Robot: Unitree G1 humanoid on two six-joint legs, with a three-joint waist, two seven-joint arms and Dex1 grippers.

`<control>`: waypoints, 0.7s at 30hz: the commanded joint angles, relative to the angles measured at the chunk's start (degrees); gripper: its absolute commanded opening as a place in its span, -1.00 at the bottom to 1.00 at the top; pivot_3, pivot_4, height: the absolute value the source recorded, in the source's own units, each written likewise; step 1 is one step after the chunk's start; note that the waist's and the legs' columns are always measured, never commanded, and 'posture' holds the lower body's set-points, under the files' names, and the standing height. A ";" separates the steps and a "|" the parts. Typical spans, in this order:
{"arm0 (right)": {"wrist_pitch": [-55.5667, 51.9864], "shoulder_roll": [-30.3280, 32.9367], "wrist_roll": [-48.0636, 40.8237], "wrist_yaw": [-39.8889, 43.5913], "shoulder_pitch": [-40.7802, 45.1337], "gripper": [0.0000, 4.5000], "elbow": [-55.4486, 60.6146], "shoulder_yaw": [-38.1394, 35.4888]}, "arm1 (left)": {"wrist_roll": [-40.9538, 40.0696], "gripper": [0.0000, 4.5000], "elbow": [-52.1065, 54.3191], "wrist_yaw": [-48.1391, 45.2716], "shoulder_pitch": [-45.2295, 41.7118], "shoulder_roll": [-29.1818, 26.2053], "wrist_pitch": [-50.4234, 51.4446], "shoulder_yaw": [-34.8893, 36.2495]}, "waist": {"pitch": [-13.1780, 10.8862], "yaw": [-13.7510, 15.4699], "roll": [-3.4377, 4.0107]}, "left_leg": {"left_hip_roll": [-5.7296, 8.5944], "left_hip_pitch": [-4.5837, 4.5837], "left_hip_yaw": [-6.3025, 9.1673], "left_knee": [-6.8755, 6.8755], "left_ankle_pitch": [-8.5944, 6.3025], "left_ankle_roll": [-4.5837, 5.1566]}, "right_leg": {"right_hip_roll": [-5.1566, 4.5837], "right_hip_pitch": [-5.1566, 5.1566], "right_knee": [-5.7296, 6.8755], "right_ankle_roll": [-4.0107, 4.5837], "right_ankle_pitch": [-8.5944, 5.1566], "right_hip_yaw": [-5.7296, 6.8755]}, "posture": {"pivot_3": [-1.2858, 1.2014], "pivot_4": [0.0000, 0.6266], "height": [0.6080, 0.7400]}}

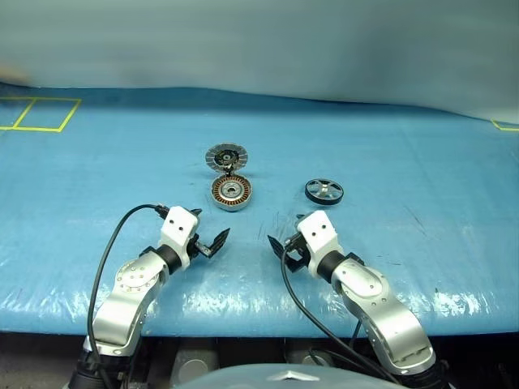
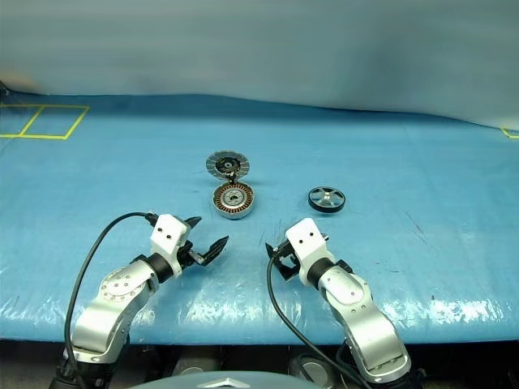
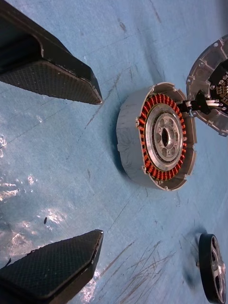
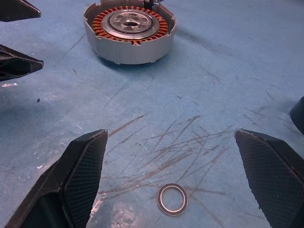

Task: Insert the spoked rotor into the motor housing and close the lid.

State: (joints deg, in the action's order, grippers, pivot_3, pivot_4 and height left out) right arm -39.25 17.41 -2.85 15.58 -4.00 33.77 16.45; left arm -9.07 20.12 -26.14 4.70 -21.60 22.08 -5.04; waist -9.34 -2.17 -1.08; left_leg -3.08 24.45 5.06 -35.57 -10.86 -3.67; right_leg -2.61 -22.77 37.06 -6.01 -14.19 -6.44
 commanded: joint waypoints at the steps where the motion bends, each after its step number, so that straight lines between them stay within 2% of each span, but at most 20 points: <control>1: 0.55 -0.24 -0.14 0.33 0.77 1.00 1.47 -0.21 | 0.27 1.00 1.80 0.22 0.05 0.13 -1.13 0.02 | 0.00 0.00 0.00 | 0.00 0.00 0.00 0.00 0.00 0.00 | 0.00 0.00 0.00 0.00 0.00 0.00 | 0.03 -0.52 1.00; 15: -0.43 0.69 0.11 1.41 1.25 1.00 1.96 0.30 | 0.54 1.00 2.13 0.21 0.26 -0.07 -0.85 -0.23 | 0.00 0.00 0.00 | 0.00 0.00 0.00 0.01 0.00 0.00 | 0.00 0.00 -0.01 0.00 0.00 0.00 | 0.03 -0.52 1.00; 19: -9.63 4.92 -0.01 5.05 7.21 1.00 3.25 2.70 | 0.34 1.00 2.16 0.46 0.40 0.32 -1.03 -0.14 | -0.01 -0.11 0.01 | 0.00 0.00 -0.03 0.00 0.00 0.00 | 0.00 0.00 -0.01 0.00 0.01 -0.03 | 0.03 -0.52 1.00; 21: -12.91 8.86 -0.36 9.37 13.12 1.00 2.70 5.18 | 0.74 1.00 2.11 0.90 0.77 0.60 -2.22 -0.12 | -0.02 -0.14 0.04 | 0.00 -0.01 -0.03 -0.03 0.00 0.00 | 0.00 -0.01 0.00 0.02 0.02 -0.02 | 0.03 -0.52 1.00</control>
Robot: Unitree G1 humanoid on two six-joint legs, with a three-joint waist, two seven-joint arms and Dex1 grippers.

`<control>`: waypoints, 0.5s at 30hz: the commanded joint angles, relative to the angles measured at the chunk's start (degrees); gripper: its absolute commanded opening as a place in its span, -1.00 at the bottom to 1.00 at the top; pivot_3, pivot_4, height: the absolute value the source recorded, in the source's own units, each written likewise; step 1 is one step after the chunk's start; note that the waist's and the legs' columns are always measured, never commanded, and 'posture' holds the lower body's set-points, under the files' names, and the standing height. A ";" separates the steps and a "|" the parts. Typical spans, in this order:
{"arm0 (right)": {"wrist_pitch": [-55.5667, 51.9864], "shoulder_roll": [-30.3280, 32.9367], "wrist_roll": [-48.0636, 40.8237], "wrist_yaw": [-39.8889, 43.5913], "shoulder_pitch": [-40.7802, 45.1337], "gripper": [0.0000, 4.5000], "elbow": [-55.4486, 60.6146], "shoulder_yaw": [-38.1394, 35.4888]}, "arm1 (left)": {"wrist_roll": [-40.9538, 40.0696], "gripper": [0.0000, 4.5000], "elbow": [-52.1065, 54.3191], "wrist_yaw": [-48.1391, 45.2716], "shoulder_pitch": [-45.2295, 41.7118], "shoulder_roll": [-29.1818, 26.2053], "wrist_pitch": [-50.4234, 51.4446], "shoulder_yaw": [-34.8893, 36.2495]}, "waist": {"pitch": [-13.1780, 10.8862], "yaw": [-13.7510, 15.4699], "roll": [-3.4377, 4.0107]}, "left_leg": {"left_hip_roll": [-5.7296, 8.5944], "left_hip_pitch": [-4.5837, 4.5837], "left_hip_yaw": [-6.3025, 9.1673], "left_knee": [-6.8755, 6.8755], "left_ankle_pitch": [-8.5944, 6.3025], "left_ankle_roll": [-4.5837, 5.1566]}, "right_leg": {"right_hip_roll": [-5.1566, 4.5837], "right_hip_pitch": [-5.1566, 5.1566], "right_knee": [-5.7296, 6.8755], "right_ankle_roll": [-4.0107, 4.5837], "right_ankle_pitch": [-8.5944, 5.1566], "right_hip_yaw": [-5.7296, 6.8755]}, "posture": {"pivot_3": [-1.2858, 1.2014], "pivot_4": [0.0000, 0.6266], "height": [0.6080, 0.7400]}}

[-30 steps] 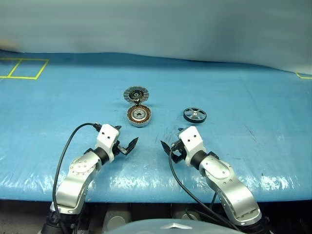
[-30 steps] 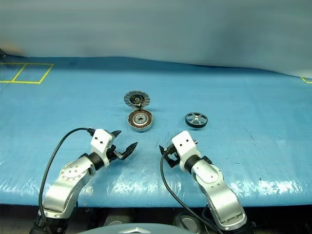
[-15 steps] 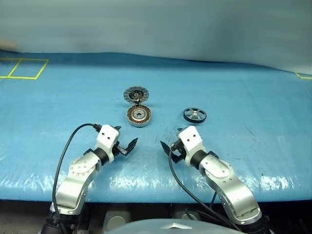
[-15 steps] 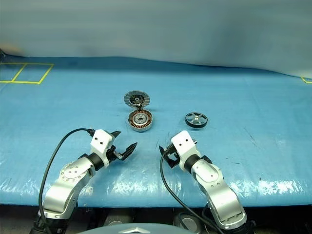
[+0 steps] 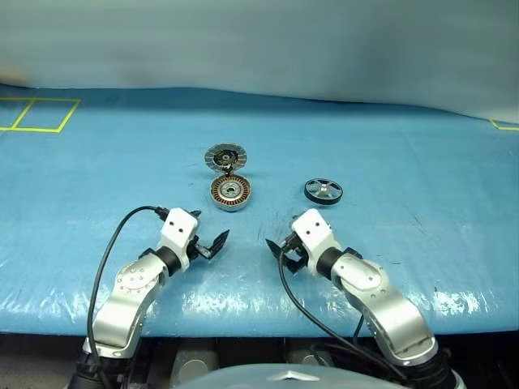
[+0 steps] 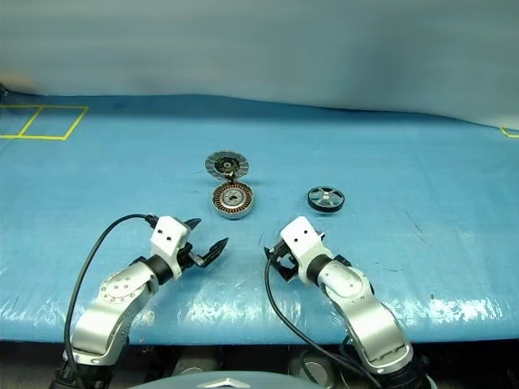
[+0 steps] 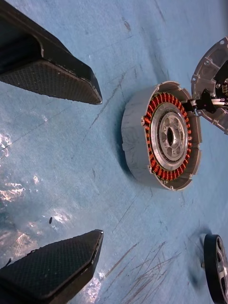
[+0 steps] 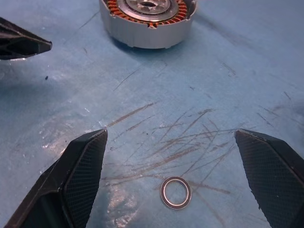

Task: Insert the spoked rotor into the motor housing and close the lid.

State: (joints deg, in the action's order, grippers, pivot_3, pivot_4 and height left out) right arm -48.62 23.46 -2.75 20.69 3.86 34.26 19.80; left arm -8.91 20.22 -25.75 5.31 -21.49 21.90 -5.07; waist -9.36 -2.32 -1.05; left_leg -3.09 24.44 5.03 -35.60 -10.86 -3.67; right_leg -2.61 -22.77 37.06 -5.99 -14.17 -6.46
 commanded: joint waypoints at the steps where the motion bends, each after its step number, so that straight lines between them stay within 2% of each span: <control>1: -5.29 5.02 0.30 6.14 9.36 1.00 1.13 3.84 | 0.56 1.00 2.02 0.59 0.60 0.70 -2.98 -0.03 | -0.01 -0.04 0.01 | 0.00 0.00 -0.01 0.00 0.00 0.00 | 0.00 0.00 0.00 0.01 0.01 0.00 | 0.03 -0.52 1.00; 6: -11.73 8.49 0.91 13.35 27.27 1.00 -6.66 12.51 | 0.80 1.00 1.91 1.02 2.93 1.89 -7.79 0.07 | -0.01 -0.09 0.02 | -0.02 -0.01 -0.02 0.07 0.01 0.01 | 0.01 -0.03 -0.01 0.03 0.03 0.01 | 0.03 -0.52 1.00; 10: -6.93 5.08 3.89 18.82 41.29 1.00 -18.05 21.21 | 1.73 1.00 1.78 1.19 5.96 2.73 -13.22 0.10 | -0.04 -0.32 0.06 | -0.02 0.03 -0.03 0.19 0.01 0.02 | 0.00 -0.09 -0.07 0.07 0.04 0.02 | 0.03 -0.52 1.00; 15: 0.99 -2.09 6.43 22.78 50.19 1.00 -31.63 25.61 | 2.30 1.00 2.42 2.53 9.68 3.41 -14.35 0.68 | -0.05 -0.61 0.08 | -0.03 0.03 -0.01 0.43 0.01 0.01 | 0.01 -0.17 -0.08 0.08 0.15 0.07 | 0.03 -0.52 1.00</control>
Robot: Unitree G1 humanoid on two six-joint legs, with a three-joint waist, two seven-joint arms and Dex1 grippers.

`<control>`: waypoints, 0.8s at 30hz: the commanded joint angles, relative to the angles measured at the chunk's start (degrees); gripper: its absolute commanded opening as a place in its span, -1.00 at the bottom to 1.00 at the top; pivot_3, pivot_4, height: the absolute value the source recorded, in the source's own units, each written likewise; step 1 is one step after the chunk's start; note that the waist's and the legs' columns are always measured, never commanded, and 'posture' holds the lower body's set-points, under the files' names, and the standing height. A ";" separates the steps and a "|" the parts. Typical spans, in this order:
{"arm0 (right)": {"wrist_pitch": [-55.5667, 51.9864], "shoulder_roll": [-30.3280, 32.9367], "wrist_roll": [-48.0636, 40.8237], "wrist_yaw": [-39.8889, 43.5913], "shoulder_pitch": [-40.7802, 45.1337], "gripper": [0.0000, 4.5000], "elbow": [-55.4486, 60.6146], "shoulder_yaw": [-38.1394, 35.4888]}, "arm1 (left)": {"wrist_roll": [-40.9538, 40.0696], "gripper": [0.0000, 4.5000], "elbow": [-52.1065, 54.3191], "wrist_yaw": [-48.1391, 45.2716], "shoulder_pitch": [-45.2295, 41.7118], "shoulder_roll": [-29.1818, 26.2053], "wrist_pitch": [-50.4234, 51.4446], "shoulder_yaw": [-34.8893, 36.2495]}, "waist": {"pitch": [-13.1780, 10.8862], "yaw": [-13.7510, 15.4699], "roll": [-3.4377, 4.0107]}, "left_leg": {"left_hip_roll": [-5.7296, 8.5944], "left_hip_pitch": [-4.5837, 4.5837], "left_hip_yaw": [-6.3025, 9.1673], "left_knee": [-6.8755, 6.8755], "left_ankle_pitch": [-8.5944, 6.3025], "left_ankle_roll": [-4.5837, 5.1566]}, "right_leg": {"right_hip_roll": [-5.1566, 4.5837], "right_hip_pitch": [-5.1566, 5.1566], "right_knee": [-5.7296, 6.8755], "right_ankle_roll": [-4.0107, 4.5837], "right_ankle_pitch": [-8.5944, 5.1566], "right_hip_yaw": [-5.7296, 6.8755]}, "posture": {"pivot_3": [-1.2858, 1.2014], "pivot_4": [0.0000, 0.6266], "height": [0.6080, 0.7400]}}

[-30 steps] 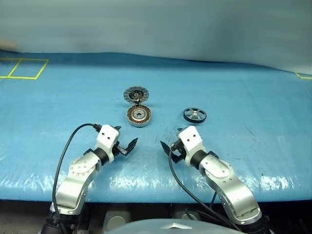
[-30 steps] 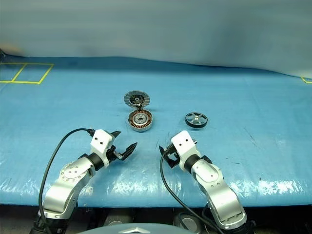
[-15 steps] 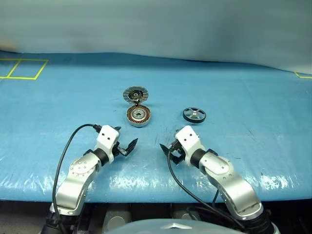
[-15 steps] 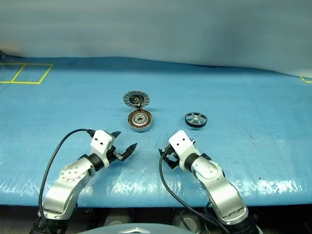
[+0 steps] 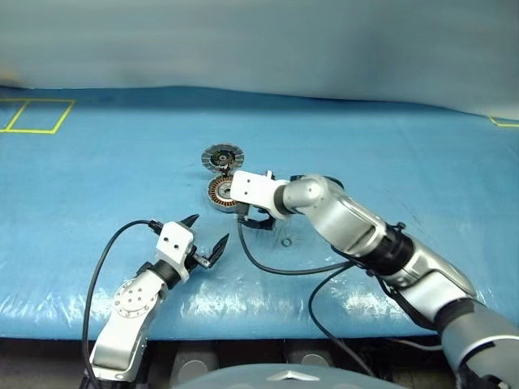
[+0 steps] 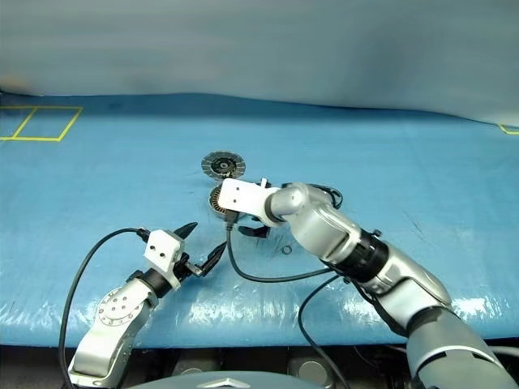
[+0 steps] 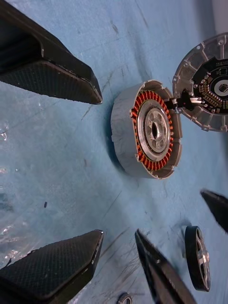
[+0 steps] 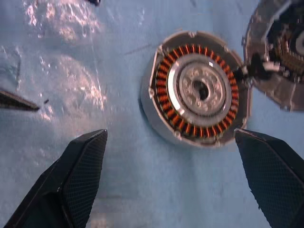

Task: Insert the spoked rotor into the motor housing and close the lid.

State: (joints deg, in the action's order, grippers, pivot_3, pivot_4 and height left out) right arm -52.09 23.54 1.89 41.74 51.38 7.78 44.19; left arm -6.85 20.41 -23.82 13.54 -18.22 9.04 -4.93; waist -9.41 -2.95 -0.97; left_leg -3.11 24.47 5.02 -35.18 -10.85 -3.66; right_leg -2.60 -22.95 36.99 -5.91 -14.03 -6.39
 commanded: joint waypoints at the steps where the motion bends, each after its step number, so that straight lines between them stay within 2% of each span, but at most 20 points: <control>1: 6.00 -3.49 2.45 1.94 3.63 1.00 -7.78 1.51 | 0.07 1.00 2.52 0.73 2.28 0.25 -1.53 0.67 | 0.00 -0.06 0.00 | 0.00 0.00 0.01 0.03 0.00 0.00 | 0.00 0.00 0.00 0.06 0.04 0.01 | 0.03 -0.52 1.00; 8: 14.84 -10.01 5.97 4.49 6.93 1.00 -22.60 1.72 | 0.08 1.00 4.78 2.76 7.09 1.25 -2.39 1.46 | -0.06 -0.39 0.10 | 0.00 0.06 0.00 0.05 0.00 -0.01 | 0.00 -0.10 0.03 0.13 0.07 0.02 | 0.03 -0.52 1.00; 18: 17.74 -11.76 9.17 12.43 6.04 1.00 -32.01 2.68 | 0.49 1.00 4.74 3.90 8.30 1.69 -3.62 2.13 | -0.08 -0.82 0.17 | 0.00 0.02 0.00 0.03 0.01 -0.03 | 0.00 -0.12 0.14 0.14 0.06 0.02 | 0.03 -0.52 1.00; 24: 13.17 -12.40 9.29 15.66 2.54 0.16 -31.81 1.67 | 0.07 1.00 4.22 3.88 8.69 1.30 -4.23 3.11 | 0.03 -0.77 0.23 | 0.00 -0.17 0.00 0.02 0.01 -0.04 | 0.00 0.08 0.13 0.15 -0.22 0.02 | 0.03 -0.52 1.00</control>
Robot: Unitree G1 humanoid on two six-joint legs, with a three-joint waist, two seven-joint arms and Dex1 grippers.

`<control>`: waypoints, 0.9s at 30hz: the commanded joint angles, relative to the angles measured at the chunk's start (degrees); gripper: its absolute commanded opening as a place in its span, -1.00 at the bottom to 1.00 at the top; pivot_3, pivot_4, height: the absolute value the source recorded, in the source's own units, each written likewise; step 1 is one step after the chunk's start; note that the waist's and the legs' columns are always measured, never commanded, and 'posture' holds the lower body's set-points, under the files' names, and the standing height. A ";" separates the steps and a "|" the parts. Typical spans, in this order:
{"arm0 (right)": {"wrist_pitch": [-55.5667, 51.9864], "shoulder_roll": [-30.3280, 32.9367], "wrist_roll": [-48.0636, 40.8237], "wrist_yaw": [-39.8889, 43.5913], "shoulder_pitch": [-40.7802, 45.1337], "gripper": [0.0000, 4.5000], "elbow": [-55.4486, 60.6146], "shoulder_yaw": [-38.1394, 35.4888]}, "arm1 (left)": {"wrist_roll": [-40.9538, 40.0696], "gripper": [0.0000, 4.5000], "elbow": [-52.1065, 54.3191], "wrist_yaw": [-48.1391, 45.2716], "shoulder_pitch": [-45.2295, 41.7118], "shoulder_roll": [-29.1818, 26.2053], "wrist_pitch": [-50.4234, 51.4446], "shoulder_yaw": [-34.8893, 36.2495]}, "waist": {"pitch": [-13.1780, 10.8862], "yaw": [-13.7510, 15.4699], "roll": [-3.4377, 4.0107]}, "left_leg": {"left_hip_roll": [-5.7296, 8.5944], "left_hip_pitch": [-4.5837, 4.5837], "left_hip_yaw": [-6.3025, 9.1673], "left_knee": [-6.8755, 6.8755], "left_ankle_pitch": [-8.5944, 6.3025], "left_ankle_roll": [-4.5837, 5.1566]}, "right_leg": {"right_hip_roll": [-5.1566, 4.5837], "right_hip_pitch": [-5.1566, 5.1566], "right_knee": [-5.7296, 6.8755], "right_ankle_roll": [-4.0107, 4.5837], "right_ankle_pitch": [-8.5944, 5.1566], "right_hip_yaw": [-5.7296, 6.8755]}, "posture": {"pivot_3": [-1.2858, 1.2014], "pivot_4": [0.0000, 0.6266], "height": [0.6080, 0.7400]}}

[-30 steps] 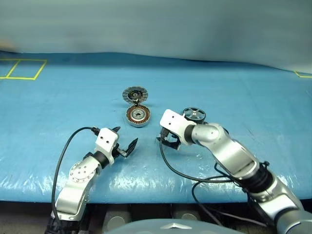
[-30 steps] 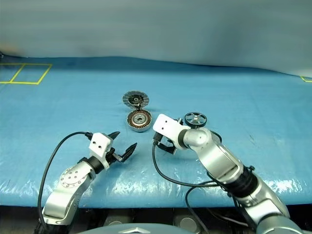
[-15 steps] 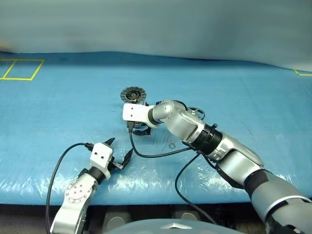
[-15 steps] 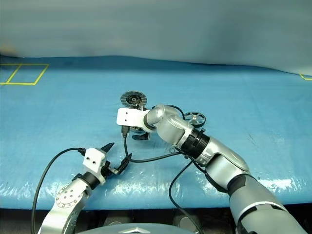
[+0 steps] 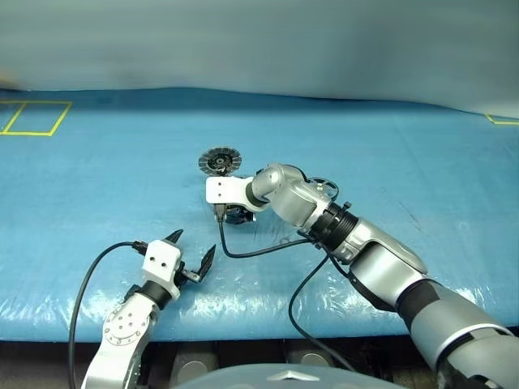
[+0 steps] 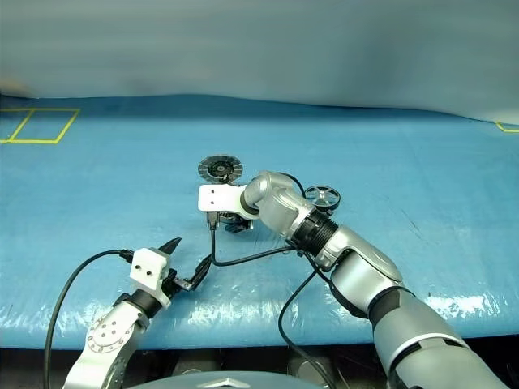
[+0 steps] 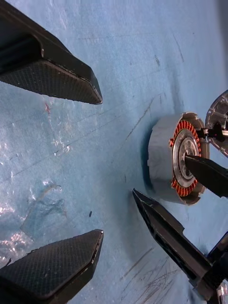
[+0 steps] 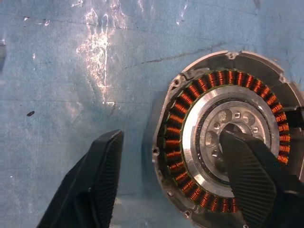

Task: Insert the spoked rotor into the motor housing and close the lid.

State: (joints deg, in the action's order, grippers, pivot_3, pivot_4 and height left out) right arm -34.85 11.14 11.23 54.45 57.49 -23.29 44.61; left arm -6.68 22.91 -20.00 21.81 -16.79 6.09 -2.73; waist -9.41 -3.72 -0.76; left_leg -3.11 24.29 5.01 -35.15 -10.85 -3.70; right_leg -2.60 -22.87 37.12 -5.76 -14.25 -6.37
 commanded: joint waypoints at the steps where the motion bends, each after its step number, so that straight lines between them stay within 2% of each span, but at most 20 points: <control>1: -4.88 -0.05 0.03 3.18 -4.13 0.03 -0.25 1.11 | -0.12 1.00 1.69 -0.04 0.51 -0.29 -1.25 1.09 | 0.05 0.00 0.05 | 0.00 -0.08 0.00 0.01 0.00 0.00 | 0.00 0.04 0.00 0.01 -0.02 0.00 | 0.03 -0.52 1.00; 2: -5.99 -0.04 0.17 3.26 -4.92 -0.11 0.44 1.09 | -0.17 1.00 1.68 -0.14 0.58 -0.42 -1.24 1.25 | 0.07 -0.04 0.05 | 0.00 -0.19 0.00 0.03 -0.01 -0.01 | 0.00 0.05 0.00 0.03 -0.03 0.00 | 0.03 -0.52 1.00; 3: -7.37 0.07 0.31 3.26 -5.93 -0.17 1.45 1.07 | -0.24 1.00 1.67 -0.24 0.61 -0.52 -1.23 1.37 | 0.15 -0.03 0.09 | 0.00 -0.36 0.00 0.06 -0.02 -0.02 | 0.00 0.05 -0.01 0.05 -0.07 -0.01 | 0.03 -0.52 1.00; 6: -12.64 0.34 0.26 2.82 -9.35 -0.17 5.98 0.58 | -0.45 1.00 1.79 -0.51 0.83 -0.69 -1.23 1.75 | 0.66 -0.03 0.25 | 0.00 -0.55 -0.01 0.08 -0.06 -0.08 | 0.00 0.19 -0.03 0.07 -0.15 -0.02 | 0.03 -0.52 1.00; 10: -23.64 1.74 -0.85 1.75 -15.99 -0.17 17.95 0.23 | -0.63 1.00 2.08 -1.06 0.89 -1.06 -0.68 1.98 | 1.33 0.01 0.29 | -0.01 -0.62 0.00 0.09 -0.12 -0.13 | 0.00 0.25 -0.03 0.09 -0.24 -0.01 | 0.03 -0.52 1.00; 16: -33.80 5.20 -1.55 -1.03 -22.45 -0.17 32.68 1.48 | -0.72 1.00 2.06 -1.49 0.33 -1.34 0.39 1.94 | 1.65 0.16 0.26 | -0.02 -0.67 0.00 0.09 -0.21 -0.18 | -0.01 0.29 -0.06 0.11 -0.32 -0.01 | 0.03 -0.52 1.00; 24: -48.58 -1.51 -4.73 -10.68 -24.26 -0.17 43.77 -6.75 | -0.36 1.00 1.54 -1.40 -0.80 -1.19 1.26 1.40 | 1.70 -0.06 0.20 | -0.07 -0.65 -0.02 0.08 -0.21 -0.19 | -0.01 0.22 -0.08 0.10 -0.33 0.00 | 0.03 -0.52 1.00; 26: -52.02 -2.40 -5.70 -12.94 -23.57 0.15 46.85 -8.22 | -0.25 1.00 1.31 -1.52 -1.14 -1.28 1.42 1.23 | 1.67 -0.04 0.21 | -0.07 -0.57 -0.02 0.10 -0.22 -0.20 | -0.01 0.14 -0.08 0.11 -0.33 0.00 | 0.03 -0.52 1.00; 27: -53.69 -2.86 -6.54 -13.74 -23.06 0.24 48.43 -9.18 | -0.23 1.00 1.22 -1.58 -1.31 -1.30 1.46 1.15 | 1.60 -0.05 0.26 | -0.07 -0.52 -0.02 0.11 -0.22 -0.19 | -0.01 0.09 -0.08 0.11 -0.33 0.01 | 0.03 -0.52 1.00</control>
State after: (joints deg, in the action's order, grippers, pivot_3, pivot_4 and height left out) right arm -85.01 8.68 6.44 41.92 34.39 22.32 36.95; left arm -6.90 22.90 -21.34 20.92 -18.03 7.58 -1.23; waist -7.81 -3.77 -0.50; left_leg -3.19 23.84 4.99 -35.04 -11.06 -3.89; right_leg -2.61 -22.85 37.04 -5.65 -14.57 -6.37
